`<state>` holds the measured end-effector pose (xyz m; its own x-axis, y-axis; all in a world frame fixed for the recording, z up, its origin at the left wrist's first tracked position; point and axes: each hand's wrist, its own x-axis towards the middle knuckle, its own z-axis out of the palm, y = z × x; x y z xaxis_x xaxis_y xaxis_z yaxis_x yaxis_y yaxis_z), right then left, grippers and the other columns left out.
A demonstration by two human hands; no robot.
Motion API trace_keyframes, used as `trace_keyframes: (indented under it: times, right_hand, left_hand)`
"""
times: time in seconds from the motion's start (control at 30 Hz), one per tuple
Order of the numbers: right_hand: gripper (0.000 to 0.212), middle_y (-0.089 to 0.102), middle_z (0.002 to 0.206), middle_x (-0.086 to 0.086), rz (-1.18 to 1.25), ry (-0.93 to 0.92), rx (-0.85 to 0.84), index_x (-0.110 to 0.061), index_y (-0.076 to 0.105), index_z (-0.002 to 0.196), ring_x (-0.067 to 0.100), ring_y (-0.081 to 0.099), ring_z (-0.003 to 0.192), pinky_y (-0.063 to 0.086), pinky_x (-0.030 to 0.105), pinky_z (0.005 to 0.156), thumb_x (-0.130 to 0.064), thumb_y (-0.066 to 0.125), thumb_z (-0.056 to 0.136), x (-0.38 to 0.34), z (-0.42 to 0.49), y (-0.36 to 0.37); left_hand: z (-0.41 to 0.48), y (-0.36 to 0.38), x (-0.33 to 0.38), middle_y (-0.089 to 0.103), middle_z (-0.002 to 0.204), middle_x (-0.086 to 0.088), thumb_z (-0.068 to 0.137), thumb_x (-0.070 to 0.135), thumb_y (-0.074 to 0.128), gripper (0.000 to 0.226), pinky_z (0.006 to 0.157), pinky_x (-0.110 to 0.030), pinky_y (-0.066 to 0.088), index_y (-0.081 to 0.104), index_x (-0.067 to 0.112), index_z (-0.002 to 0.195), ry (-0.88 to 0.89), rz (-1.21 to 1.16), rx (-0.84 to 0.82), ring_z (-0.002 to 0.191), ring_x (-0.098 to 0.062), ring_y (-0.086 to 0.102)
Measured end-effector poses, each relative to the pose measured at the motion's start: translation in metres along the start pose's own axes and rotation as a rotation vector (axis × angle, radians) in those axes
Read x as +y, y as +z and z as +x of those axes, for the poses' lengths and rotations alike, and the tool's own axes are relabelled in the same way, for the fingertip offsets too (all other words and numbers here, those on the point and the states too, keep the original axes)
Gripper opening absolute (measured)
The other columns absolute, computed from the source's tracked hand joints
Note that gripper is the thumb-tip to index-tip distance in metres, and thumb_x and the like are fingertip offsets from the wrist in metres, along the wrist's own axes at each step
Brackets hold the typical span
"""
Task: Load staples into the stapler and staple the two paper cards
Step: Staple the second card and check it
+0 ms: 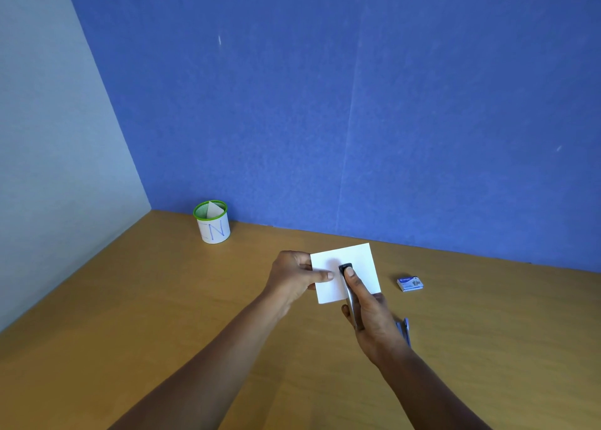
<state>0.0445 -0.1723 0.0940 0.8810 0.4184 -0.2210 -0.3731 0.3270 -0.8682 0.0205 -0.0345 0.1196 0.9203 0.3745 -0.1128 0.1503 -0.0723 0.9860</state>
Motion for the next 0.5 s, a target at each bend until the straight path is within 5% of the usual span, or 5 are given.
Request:
trace_keyframes:
  times: [0.13,0.3,0.5]
  right_hand:
    - [0.011,0.073,0.071,-0.015,-0.037,-0.023,-0.001,-0.018,0.067,0.09,-0.006,0.067,0.065,0.047,0.013,0.054,-0.025,0.059,0.087,0.002,0.0,0.0]
    - [0.011,0.074,0.073,-0.012,-0.021,-0.038,0.0,-0.016,0.067,0.094,-0.003,0.068,0.065,0.047,0.009,0.047,-0.021,0.058,0.089,0.0,0.0,0.001]
    - [0.028,0.074,0.088,-0.003,-0.054,-0.045,0.016,-0.01,0.067,0.106,0.007,0.069,0.078,0.05,0.015,0.058,-0.029,0.061,0.086,0.003,0.001,0.004]
  left_hand:
    - [-0.002,0.004,-0.002,0.073,0.084,-0.005,0.075,0.015,0.076,0.015,0.069,-0.026,0.057,0.073,0.007,0.087,-0.004,-0.069,0.013,0.075,-0.014,0.068]
    - [-0.005,0.009,-0.008,0.074,0.093,-0.007,0.057,0.053,0.077,0.058,0.09,-0.041,0.052,0.071,0.005,0.09,-0.034,-0.17,-0.004,0.094,-0.024,0.069]
    - [-0.01,0.02,-0.011,0.075,0.095,-0.001,0.045,0.049,0.081,0.062,0.092,-0.039,0.053,0.074,0.014,0.096,-0.049,-0.211,-0.035,0.093,-0.02,0.07]
